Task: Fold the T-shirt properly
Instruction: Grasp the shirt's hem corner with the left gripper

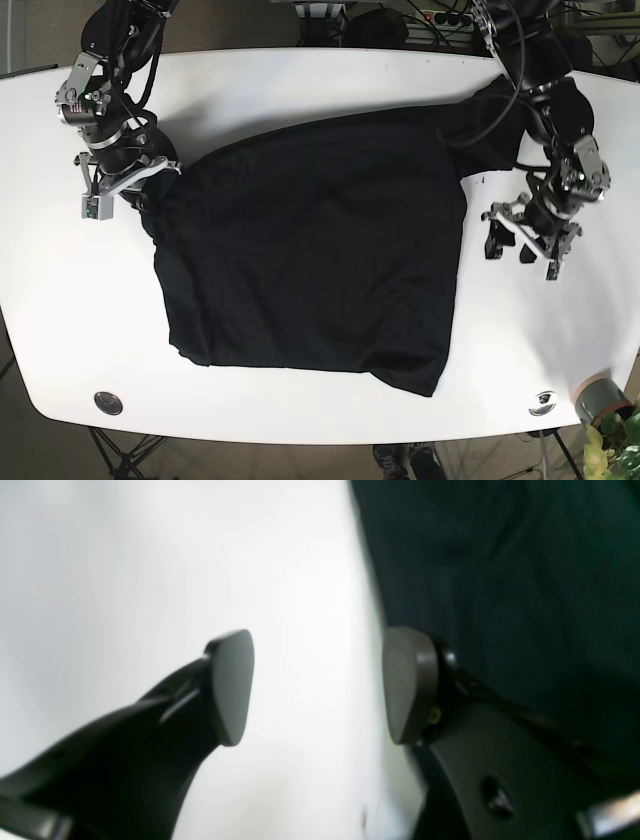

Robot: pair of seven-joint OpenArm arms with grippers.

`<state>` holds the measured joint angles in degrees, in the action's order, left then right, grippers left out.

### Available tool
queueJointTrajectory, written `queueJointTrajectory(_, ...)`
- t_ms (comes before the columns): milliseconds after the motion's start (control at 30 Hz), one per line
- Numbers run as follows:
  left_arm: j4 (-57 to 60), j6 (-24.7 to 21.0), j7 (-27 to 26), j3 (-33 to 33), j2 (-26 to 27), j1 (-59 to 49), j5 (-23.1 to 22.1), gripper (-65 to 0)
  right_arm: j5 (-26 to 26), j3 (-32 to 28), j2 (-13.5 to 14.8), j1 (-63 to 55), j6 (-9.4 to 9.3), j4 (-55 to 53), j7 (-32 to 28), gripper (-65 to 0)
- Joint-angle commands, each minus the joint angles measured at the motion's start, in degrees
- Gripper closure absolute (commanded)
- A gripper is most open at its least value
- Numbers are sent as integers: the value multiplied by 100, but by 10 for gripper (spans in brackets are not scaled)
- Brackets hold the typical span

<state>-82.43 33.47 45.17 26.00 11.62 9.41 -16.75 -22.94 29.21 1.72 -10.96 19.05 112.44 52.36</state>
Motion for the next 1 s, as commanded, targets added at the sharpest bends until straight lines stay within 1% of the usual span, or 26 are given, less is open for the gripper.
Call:
queueJointTrajectory(0, 705, -20, -143, -99, 73, 514, -17, -379, -93, 19, 35, 81, -10, 118, -168, -24)
queueJointTrajectory(100, 1549, -275, -231, -222, 73, 1085, 212, -379, -93, 37, 35, 98, -10, 118, -168, -24)
queueJointTrajectory(167, 2059, -398, -442, -354, 73, 1384, 335, -379, -93, 37, 35, 107, -19, 118, -168, -24)
queueJointTrajectory(333, 3175, -451, -934, -776, 73, 1833, 326, -382, -93, 37, 35, 107, -28, 127, -168, -24)
queueJointTrajectory(433, 3650, -451, -1075, -943, 56, 2052, 326, -382, -93, 37, 35, 107, -28, 127, -168, -24)
queueJointTrajectory(533, 4125, -451, -1233, -1145, -94, 2255, 343, -382, -93, 28, 35, 107, -28, 127, -168, -24)
queueJointTrajectory(733, 4828, -451, -1312, -1549, -313, 2518, 326, -382, -119, 19, 26, 107, -28, 118, -168, -24)
queueJointTrajectory(967, 5153, -451, -1497, -1567, -568, 2580, 343, -378, -111, 19, 26, 116, -28, 118, -168, -24)
